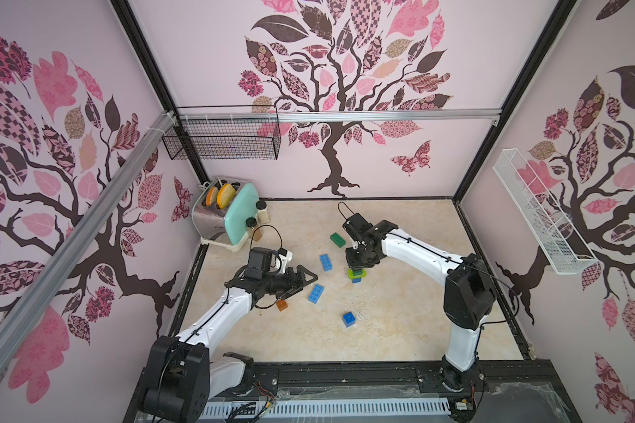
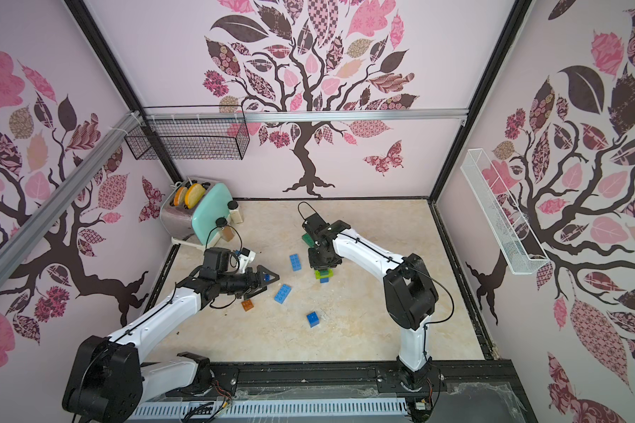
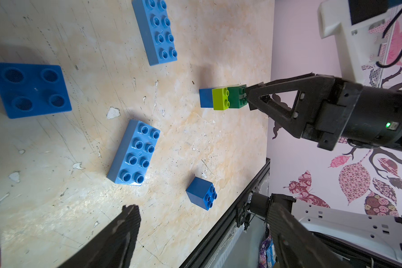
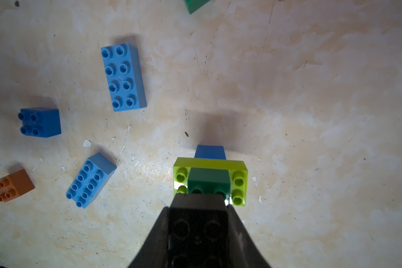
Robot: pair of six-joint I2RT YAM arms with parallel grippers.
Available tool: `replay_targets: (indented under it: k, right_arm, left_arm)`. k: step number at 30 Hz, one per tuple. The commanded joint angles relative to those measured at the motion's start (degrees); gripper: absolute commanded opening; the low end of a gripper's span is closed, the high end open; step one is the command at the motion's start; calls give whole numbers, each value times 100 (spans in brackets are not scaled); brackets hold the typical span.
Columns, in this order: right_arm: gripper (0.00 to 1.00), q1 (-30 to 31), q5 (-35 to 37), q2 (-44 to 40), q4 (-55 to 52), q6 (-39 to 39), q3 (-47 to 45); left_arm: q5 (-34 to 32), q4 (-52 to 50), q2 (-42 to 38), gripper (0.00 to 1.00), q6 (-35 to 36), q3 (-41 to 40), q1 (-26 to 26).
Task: Assemble the letter f with lego
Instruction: Assemble the lego brick with the lego brick.
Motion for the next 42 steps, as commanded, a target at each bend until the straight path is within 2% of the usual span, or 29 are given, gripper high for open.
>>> replay_targets:
  k: [1, 30, 42]
  right_arm:
    - [22, 37, 143, 65, -37, 77, -17]
    - [20, 128, 265, -113, 149, 164, -453]
    - [19, 157, 221, -240, 507, 152, -898]
  left_arm:
    - [-49, -45, 27, 90, 104, 116, 27]
    - [-183, -167, 36, 90, 130, 123, 52]
    - [-218, -257, -18, 90, 148, 126, 46]
